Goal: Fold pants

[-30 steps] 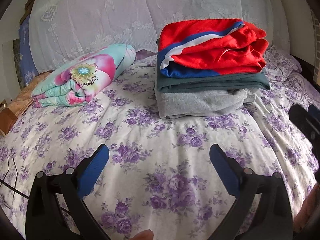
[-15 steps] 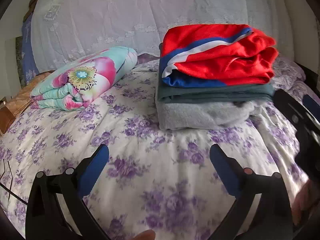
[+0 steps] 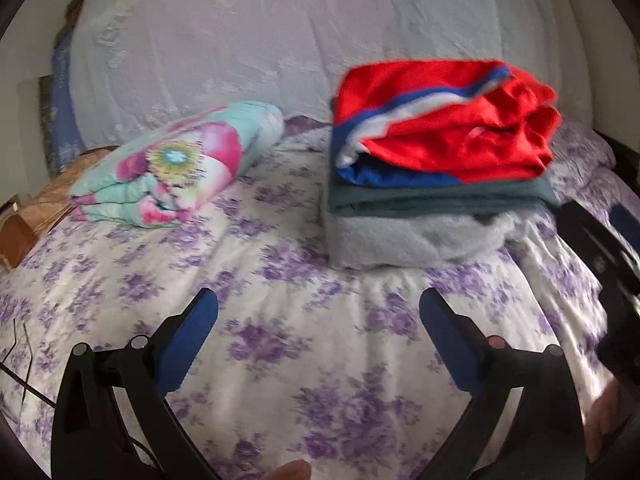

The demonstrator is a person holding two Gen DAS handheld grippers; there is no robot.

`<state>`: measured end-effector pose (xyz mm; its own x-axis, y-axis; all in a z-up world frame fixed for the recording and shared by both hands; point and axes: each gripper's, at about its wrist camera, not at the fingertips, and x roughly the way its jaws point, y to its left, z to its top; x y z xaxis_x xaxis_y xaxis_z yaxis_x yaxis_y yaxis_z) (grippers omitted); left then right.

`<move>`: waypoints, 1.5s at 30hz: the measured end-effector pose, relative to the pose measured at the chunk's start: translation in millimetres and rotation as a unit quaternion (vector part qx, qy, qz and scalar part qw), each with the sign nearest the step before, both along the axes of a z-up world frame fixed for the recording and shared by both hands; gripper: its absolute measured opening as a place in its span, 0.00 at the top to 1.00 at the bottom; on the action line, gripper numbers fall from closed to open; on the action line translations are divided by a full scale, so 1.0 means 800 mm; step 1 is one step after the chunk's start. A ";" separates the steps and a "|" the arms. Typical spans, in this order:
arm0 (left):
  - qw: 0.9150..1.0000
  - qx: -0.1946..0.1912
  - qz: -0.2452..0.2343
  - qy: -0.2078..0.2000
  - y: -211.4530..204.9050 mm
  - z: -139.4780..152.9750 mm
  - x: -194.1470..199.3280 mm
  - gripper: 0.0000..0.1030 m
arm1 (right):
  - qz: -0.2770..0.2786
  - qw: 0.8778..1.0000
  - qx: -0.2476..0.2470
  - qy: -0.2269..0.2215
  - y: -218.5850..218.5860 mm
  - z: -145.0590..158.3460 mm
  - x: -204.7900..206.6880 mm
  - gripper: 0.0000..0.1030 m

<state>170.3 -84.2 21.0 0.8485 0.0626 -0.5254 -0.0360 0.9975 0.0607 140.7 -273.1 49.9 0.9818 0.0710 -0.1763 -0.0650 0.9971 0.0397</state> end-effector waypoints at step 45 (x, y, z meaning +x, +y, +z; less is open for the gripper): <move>0.999 0.018 0.012 -0.029 0.007 0.004 -0.002 0.04 | 0.011 0.999 -0.029 0.009 0.018 -0.002 0.003 0.03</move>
<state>168.6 -78.3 24.1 0.8751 0.1007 -0.4734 -0.0640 0.9936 0.0931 143.2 -259.0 48.3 0.9766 0.0820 -0.1988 -0.0871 0.9961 -0.0169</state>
